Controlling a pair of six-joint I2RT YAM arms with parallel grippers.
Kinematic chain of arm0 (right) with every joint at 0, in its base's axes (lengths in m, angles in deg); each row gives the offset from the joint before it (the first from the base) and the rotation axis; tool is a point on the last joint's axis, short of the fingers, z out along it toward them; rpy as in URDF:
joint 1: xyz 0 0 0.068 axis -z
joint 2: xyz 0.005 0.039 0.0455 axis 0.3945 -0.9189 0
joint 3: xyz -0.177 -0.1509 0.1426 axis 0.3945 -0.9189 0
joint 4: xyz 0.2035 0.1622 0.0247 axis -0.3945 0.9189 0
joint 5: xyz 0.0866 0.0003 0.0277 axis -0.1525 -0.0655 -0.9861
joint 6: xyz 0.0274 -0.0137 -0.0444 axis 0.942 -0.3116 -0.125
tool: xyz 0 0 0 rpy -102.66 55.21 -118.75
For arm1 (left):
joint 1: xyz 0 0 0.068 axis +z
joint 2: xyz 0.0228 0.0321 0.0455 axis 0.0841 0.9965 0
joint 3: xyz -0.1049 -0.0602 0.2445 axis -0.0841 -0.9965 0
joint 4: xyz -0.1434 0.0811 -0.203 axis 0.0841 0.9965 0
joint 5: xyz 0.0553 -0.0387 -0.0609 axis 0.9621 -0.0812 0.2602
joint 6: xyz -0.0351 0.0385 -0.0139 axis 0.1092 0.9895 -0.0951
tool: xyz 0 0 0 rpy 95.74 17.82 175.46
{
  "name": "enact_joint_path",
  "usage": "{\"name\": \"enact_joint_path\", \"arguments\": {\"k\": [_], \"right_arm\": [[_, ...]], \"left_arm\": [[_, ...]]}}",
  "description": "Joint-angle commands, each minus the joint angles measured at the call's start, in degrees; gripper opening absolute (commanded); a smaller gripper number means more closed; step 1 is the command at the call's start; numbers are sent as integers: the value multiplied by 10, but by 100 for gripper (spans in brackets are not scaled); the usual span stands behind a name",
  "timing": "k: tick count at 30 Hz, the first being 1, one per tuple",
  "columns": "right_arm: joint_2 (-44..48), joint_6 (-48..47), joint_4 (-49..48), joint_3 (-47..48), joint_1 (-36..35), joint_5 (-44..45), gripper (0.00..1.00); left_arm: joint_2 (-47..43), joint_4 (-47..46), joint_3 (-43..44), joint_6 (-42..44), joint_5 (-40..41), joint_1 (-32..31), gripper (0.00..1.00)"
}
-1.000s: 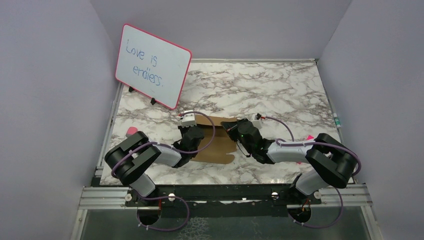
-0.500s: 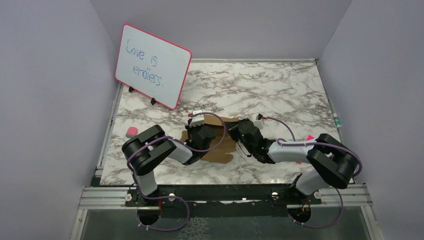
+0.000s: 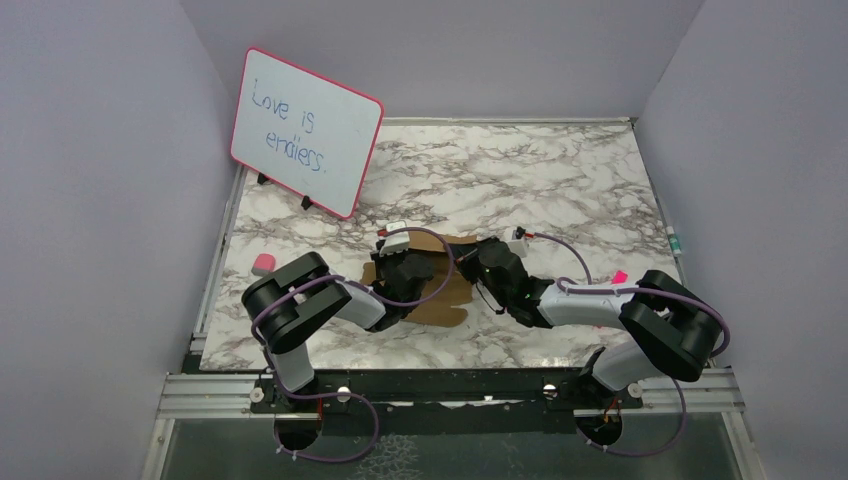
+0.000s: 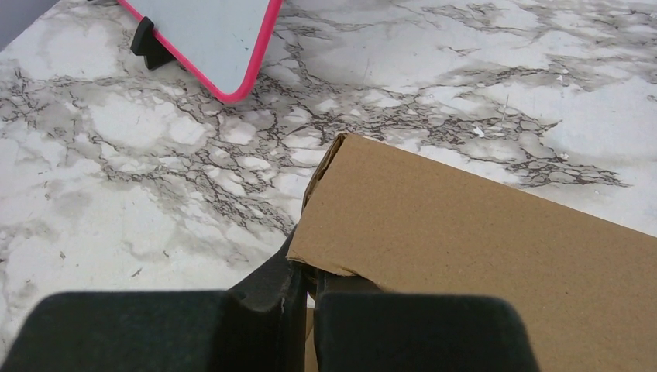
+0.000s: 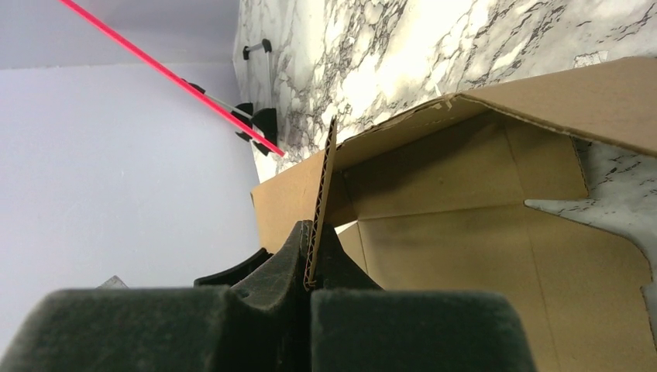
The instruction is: Fold the paper box
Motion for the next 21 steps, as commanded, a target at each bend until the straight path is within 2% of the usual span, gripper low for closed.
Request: {"name": "enact_joint_path", "arguments": {"k": [1, 3, 13, 21], "right_arm": [[0, -25, 19, -1, -16, -43, 1], [-5, -22, 15, -3, -16, -44, 1], [-15, -45, 5, 0, -16, -16, 1], [-20, -51, 5, 1, -16, -6, 1]], "left_arm": [[25, 87, 13, -39, 26, 21, 0], [29, 99, 17, -49, 16, 23, 0], [-7, 124, 7, -89, -39, 30, 16], [-66, 140, -15, -96, -58, 29, 18]]}}
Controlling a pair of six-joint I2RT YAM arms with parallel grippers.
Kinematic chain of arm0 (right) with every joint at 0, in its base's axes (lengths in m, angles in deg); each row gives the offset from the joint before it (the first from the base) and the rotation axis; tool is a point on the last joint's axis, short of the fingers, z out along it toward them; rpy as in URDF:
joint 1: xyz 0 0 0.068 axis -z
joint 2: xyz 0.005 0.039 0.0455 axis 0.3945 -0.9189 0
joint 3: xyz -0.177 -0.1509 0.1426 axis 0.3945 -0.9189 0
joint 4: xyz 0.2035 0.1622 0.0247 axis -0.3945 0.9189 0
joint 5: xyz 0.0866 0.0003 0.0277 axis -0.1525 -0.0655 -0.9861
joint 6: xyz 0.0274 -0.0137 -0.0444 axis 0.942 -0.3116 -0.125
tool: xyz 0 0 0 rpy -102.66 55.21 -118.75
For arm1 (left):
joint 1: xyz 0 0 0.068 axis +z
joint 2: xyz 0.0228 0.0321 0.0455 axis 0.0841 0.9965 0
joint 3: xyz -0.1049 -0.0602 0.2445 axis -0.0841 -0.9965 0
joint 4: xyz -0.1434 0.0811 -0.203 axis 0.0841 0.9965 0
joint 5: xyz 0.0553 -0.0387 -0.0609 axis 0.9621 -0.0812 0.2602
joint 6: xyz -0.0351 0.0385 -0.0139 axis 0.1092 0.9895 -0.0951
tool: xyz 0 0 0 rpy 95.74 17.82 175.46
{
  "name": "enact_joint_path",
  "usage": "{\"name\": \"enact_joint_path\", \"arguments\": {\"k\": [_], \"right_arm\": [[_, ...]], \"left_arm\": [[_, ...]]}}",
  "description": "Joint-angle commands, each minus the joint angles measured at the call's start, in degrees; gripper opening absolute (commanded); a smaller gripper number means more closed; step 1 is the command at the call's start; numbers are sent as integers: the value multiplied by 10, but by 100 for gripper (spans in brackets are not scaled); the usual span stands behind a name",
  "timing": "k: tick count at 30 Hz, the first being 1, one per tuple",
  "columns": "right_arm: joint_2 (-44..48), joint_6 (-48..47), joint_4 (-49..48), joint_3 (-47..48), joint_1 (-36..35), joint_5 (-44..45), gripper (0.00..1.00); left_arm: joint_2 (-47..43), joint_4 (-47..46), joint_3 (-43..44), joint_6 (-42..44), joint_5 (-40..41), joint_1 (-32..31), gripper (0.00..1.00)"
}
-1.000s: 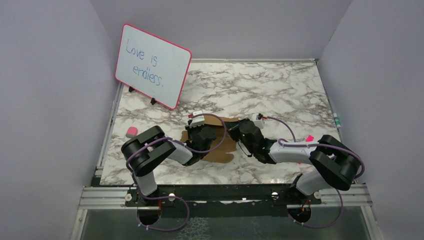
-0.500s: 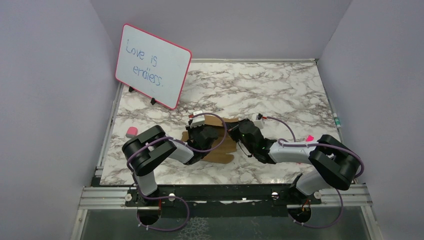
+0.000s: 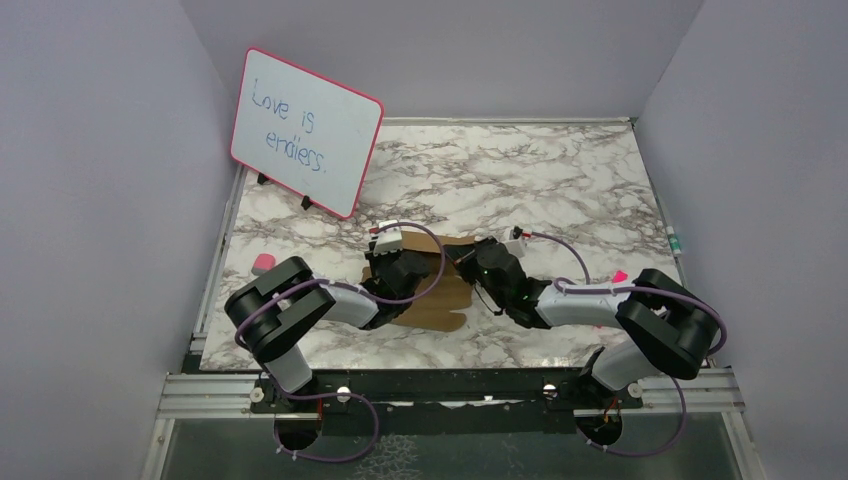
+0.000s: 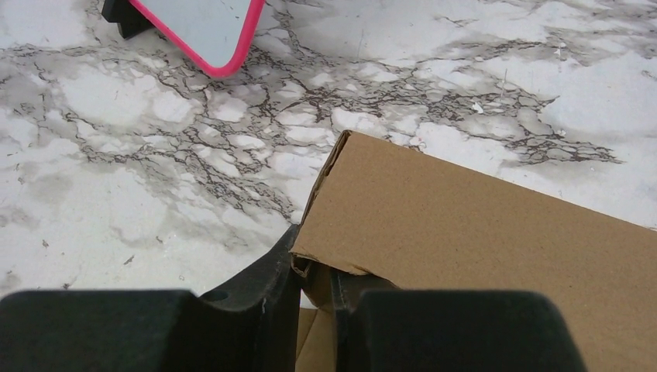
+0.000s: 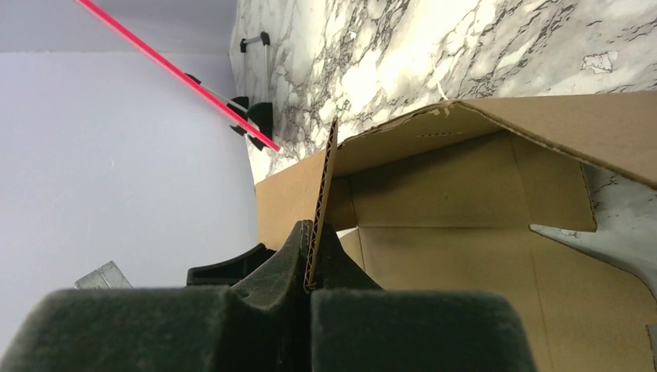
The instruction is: Fold the paper box
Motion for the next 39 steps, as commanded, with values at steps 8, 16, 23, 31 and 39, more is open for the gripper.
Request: {"name": "enact_joint_path", "arguments": {"k": [8, 16, 23, 31, 39], "right_arm": [[-12, -32, 14, 4, -11, -16, 1], [-14, -14, 29, 5, -11, -49, 1], [-1, -5, 46, 3, -11, -64, 1], [23, -1, 60, -4, -11, -47, 1], [55, -26, 84, 7, -11, 1, 2]], "left_arm": [[-4, 50, -10, -17, 19, 14, 18], [83, 61, 54, -23, 54, 28, 12], [103, 90, 90, -31, 95, 33, 0], [107, 129, 104, -10, 141, 42, 0], [62, 350, 149, -134, 136, 47, 0]]}}
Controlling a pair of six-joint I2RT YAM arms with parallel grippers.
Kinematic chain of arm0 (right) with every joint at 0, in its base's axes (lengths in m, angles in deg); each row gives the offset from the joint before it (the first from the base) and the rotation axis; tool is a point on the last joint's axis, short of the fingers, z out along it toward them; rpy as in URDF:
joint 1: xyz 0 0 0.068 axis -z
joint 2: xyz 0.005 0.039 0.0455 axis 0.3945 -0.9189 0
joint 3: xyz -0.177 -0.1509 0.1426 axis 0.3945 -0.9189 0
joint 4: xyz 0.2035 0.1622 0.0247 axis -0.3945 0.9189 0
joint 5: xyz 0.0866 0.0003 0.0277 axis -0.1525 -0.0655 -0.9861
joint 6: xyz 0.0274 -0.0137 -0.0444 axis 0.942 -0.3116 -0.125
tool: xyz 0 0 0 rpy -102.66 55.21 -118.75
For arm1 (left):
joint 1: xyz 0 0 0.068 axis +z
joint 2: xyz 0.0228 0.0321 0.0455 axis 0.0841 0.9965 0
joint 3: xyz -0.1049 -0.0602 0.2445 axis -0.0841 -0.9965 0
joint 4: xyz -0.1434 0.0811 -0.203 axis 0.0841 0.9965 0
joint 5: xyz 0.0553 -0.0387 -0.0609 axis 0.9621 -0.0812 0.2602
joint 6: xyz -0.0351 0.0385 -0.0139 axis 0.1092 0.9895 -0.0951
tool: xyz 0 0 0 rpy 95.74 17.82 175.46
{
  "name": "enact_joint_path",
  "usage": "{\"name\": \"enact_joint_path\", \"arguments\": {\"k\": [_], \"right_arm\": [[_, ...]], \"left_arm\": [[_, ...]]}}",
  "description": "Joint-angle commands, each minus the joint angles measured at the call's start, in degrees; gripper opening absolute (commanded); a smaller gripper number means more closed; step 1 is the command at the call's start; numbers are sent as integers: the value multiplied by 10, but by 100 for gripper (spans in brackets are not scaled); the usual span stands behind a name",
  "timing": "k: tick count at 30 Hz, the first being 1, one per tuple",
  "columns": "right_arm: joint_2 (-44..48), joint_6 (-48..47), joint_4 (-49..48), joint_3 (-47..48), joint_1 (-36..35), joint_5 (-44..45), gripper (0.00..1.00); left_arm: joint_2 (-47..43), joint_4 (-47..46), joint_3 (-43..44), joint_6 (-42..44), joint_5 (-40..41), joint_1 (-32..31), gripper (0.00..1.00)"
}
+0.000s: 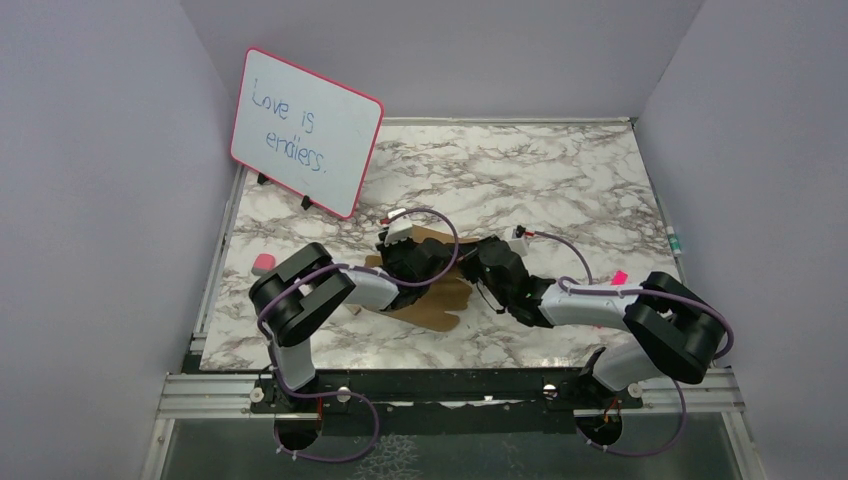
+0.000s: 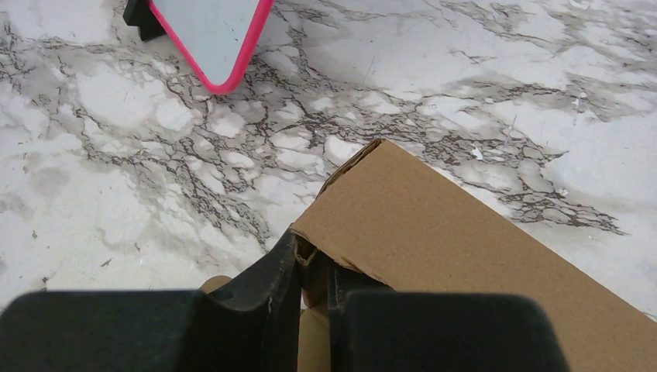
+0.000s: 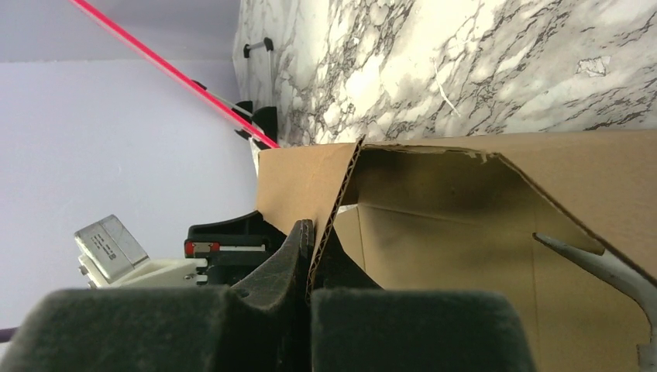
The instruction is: Fold the paper box
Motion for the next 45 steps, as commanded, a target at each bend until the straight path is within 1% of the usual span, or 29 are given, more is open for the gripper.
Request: {"name": "enact_joint_path", "arguments": {"k": [1, 5, 8, 11, 15, 19, 25, 29, 33, 35, 38, 42, 45], "right_arm": [[29, -35, 51, 5, -15, 0, 2], [14, -32, 44, 7, -15, -15, 3], [8, -34, 36, 5, -16, -22, 6], [5, -42, 32, 6, -15, -17, 11], [-2, -53, 27, 9, -16, -16, 16], [-6, -57, 20, 9, -16, -17, 18], [-10, -69, 15, 13, -15, -20, 20], [-9, -99, 3, 15, -16, -25, 27], [0, -158, -6, 10, -15, -15, 40], [3, -208, -14, 8, -12, -13, 47], [2, -289, -25, 15, 6, -42, 63], [-33, -428, -27, 52, 62, -143, 65], [-69, -504, -30, 78, 111, -213, 65]], "left_arm": [[-11, 208, 24, -40, 59, 39, 0], [-14, 196, 8, -43, 21, 39, 0], [-25, 150, -14, -29, -27, 40, 1], [-47, 107, -37, -11, -65, 39, 8], [-71, 85, -56, -7, -99, 39, 18], [-97, 69, -76, -2, -126, 39, 28], [-137, 57, -103, 3, -171, 39, 33], [-168, 70, -114, 2, -189, 39, 39], [-207, 105, -122, -5, -198, 39, 48], [-232, 127, -124, -7, -210, 39, 54], [-273, 164, -128, -10, -240, 39, 60], [-337, 221, -127, -7, -281, 39, 69], [-387, 244, -118, 20, -306, 40, 75]]}}
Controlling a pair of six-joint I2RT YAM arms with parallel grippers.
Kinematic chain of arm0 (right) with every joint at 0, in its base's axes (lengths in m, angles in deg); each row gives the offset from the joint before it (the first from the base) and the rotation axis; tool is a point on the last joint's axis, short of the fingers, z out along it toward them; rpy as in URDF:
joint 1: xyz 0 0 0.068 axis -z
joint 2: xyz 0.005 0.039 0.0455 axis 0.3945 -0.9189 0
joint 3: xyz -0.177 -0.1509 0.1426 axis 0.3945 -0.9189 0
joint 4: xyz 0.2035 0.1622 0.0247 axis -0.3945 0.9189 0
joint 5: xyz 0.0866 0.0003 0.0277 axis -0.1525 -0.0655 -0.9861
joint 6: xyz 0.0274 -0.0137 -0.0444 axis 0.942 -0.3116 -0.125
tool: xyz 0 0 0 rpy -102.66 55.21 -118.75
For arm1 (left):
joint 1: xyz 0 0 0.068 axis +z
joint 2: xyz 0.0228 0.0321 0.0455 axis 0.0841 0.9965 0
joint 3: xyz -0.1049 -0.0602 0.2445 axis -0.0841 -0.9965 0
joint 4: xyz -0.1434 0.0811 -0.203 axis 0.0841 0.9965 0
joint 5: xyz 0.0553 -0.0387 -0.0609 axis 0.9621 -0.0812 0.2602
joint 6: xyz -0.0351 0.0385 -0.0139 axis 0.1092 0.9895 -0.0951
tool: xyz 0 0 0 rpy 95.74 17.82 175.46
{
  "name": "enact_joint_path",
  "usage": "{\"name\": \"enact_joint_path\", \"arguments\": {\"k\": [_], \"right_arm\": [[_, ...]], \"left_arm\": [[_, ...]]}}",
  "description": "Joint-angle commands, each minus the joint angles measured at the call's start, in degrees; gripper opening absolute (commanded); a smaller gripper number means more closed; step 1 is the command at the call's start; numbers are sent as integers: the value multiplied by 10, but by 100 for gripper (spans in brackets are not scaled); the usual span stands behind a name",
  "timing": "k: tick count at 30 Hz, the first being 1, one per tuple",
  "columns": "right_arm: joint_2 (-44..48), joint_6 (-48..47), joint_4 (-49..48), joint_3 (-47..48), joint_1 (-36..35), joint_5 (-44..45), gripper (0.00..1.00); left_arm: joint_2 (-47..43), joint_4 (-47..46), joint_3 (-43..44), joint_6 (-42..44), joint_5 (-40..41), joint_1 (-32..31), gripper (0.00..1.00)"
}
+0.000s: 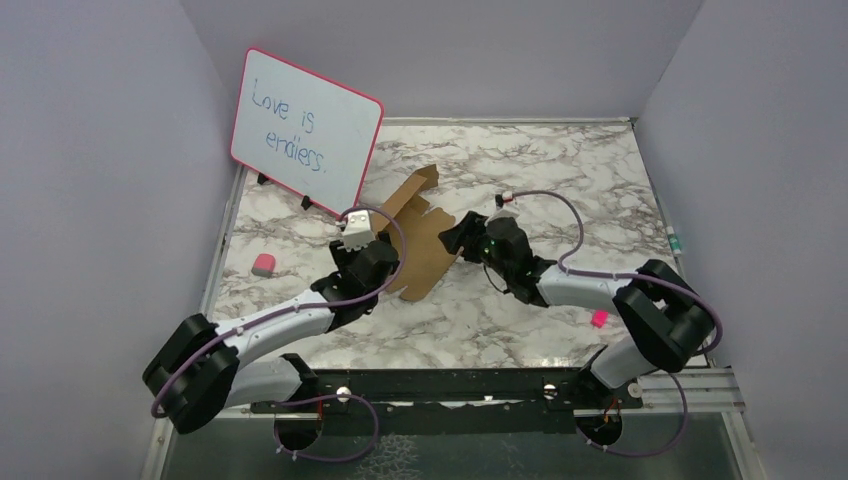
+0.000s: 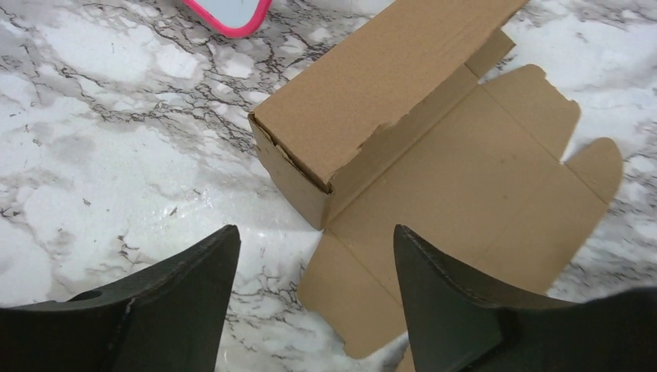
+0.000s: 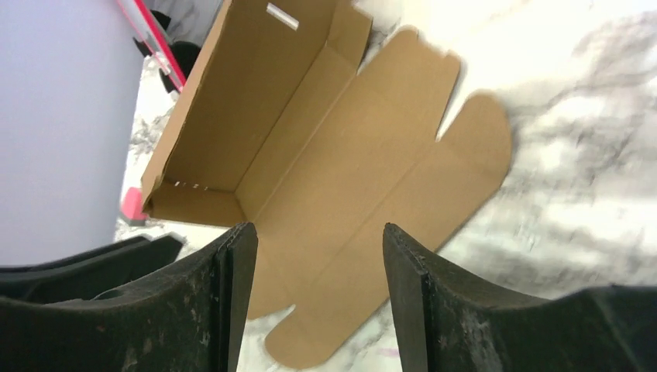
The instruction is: Fold the paper box
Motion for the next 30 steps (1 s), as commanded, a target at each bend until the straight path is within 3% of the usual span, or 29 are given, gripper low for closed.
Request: {"name": "enact_joint_path", "arguments": {"k": [1, 4, 9, 21, 25, 30], "right_arm": [[-54, -174, -22, 51, 66, -144, 65], [-108, -207, 6, 97, 117, -216, 65], [-177, -260, 27, 170, 148, -241, 65], [-331, -315, 102, 337, 181, -328, 62], [-333, -287, 110, 319, 181, -382, 59], [-301, -243, 93, 238, 181, -418, 53]], "left_arm": [[-70, 67, 16, 33, -62, 0, 77], [-90, 86, 44, 54, -78, 4, 81], [-102, 74, 79, 101, -152, 60, 82], [-17, 18, 154, 123, -311, 217, 82], [14, -3, 166, 123, -359, 248, 82], [74, 41, 212, 150, -379, 268, 82]]}}
